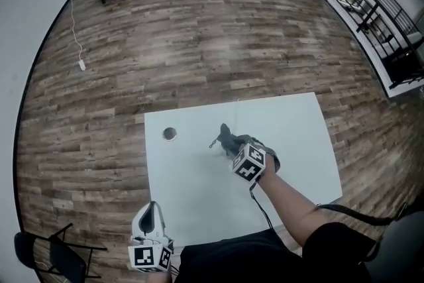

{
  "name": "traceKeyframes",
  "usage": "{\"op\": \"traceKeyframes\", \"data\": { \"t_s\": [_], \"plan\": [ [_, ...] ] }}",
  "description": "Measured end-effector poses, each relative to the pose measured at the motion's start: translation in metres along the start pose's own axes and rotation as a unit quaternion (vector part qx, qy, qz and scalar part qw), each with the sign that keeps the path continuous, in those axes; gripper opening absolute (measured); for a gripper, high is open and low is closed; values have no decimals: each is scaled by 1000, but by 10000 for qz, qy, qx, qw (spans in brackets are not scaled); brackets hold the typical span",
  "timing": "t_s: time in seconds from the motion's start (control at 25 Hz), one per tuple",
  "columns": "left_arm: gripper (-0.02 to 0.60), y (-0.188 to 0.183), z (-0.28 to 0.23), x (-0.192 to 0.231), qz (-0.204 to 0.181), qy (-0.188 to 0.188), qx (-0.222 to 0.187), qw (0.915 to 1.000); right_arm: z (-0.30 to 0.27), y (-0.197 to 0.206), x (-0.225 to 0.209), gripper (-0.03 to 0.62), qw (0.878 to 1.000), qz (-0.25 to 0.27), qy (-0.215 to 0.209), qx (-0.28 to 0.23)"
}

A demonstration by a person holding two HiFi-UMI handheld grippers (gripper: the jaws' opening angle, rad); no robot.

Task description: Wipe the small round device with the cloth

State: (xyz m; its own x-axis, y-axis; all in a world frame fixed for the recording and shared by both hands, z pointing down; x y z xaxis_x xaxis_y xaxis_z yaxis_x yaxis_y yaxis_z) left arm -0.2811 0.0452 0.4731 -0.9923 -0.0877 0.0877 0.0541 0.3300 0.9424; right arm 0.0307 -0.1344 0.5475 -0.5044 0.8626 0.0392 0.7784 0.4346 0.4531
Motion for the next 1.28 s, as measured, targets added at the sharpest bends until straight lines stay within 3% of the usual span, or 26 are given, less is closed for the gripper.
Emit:
{"op": "traceKeyframes", "data": {
  "t_s": [0.48, 0.64, 0.84, 0.92, 1.0, 1.12, 1.2, 1.28],
  "plan": [
    [6, -6, -9, -29, -157, 509, 18, 9986, 2, 1, 23, 120, 9996, 259, -29, -112],
    [6, -3, -3, -31, -160, 367, 80, 9992, -16, 9, 38, 120, 9981, 336, -489, 148],
    [6, -4, 7, -38, -53, 188, 58, 9998, -35, 53, 50, 120, 9897, -553, -1274, 348],
    [6, -3, 11, -42, -18, 104, 50, 9999, -24, 62, 50, 120, 9885, -622, -1365, 192],
    [6, -1, 15, -44, 30, 10, 48, 10000, 3, 54, 39, 120, 9928, -470, -1065, -270],
    [6, 4, 20, -48, 97, -107, 113, 9998, 46, 34, 3, 120, 9970, -98, -120, -752],
    [6, 8, 22, -50, 146, -172, 161, 9996, 49, 30, -21, 120, 9981, 95, 168, -584],
    [6, 11, 24, -53, 173, -241, 197, 9994, 36, 34, -36, 120, 9992, 296, 97, -234]
  ]
}}
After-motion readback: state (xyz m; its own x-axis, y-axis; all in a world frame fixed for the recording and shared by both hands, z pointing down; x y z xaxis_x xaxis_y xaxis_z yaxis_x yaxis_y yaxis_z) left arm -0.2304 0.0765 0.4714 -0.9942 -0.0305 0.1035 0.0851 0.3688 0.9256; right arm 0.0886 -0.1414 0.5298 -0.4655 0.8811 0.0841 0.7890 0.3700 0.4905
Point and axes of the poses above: the fingertips, and each gripper's own axes: z backward along the fingers, x to its left, y out of its underside, the point moved 8 cm from there along z, backward along the fingers, and after that the axes turned 15 degrees about -y, right-handed, at the moved point
